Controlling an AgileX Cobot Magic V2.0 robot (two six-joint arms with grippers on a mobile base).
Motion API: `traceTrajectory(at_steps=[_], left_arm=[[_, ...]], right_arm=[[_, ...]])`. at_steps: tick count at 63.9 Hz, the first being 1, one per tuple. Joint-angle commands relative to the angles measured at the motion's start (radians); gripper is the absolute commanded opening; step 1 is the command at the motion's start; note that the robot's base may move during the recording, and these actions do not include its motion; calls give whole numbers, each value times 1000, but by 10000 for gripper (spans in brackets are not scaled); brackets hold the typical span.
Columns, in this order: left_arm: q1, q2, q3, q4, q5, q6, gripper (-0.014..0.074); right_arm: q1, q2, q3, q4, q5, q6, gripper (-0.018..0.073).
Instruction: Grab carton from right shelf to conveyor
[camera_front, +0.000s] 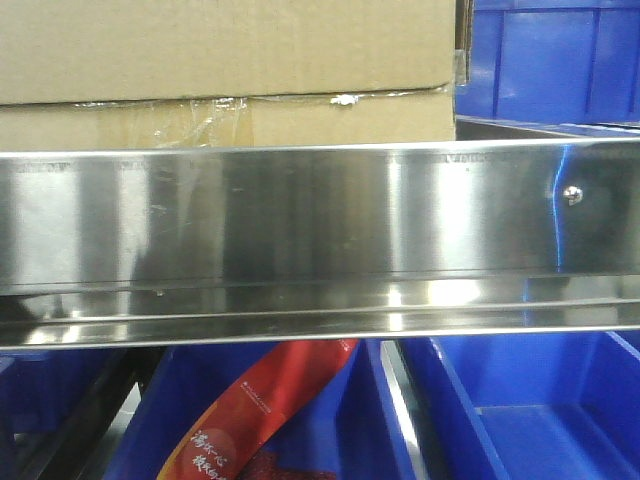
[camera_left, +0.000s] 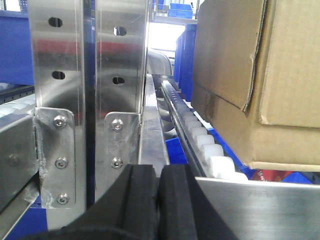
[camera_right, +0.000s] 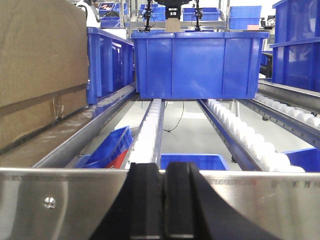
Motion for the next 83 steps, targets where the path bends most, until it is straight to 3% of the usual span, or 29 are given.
traceTrajectory(at_steps=[1,56,65,68,76,83], left_arm=[[-7,-5,-3,-3,-12,1,13],[-6,-5,-3,-3,-65,1,13],[-6,-5,-3,-3,-122,1,13],[-6,-5,-26,-3,-108,1,13],[-6,-5,-179,33,27,1,29],[-6,25,-338,59,157,3,122]], right_arm=[[2,-3,0,2,-25,-11,-69],[2,-3,0,2,-69,-11,-69],[2,-3,-7,81,-121,0,-69],[2,-3,-57,86,-93,0,-69],[2,-3,-251,86,139,0,-62],[2,38,-399,90,233,0,58]])
